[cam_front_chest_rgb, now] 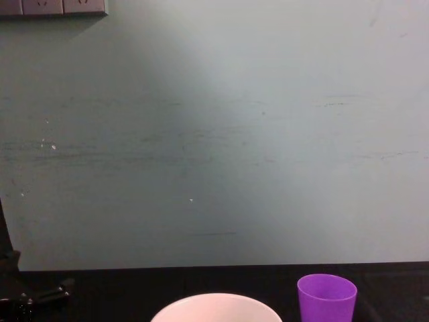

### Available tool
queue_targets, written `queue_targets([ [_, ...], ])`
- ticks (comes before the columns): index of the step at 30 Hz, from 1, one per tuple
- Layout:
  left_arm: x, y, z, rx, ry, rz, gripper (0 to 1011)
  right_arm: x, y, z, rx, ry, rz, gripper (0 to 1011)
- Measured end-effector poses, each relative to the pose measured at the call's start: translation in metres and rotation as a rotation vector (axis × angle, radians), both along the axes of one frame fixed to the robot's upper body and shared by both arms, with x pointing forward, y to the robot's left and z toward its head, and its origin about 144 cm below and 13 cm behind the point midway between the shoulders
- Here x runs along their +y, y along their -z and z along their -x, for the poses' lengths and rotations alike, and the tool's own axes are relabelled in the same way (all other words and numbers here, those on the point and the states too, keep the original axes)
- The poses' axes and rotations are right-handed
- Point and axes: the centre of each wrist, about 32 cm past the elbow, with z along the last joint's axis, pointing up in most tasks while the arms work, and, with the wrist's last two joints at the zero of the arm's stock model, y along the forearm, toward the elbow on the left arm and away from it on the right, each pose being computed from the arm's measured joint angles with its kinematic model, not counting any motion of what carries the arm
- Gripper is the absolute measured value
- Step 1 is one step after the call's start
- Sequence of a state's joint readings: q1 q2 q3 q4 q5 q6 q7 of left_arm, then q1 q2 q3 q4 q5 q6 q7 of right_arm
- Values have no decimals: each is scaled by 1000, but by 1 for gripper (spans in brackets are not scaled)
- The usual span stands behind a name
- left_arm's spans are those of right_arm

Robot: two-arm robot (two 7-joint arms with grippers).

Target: Pick up the cup and pour the mung beans from the cup into the bowl.

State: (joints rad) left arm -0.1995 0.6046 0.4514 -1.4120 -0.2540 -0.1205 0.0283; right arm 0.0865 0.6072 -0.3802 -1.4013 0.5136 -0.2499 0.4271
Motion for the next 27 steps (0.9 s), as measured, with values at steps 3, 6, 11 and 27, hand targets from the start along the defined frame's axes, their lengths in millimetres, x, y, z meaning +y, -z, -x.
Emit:
queue_targets([
  [3, 0, 0, 0, 0, 0, 0, 1000, 6, 0, -7, 1, -14, 16, 1003],
  [6, 0, 0, 0, 0, 0, 0, 1000, 9, 0, -11, 3, -23, 25, 1003],
  [11, 0, 0, 0, 0, 0, 0, 1000, 19, 2, -19, 6, -42, 34, 1003],
  [27, 0, 0, 0, 0, 0, 0, 1000, 34, 12, -37, 5, -56, -26, 1003],
])
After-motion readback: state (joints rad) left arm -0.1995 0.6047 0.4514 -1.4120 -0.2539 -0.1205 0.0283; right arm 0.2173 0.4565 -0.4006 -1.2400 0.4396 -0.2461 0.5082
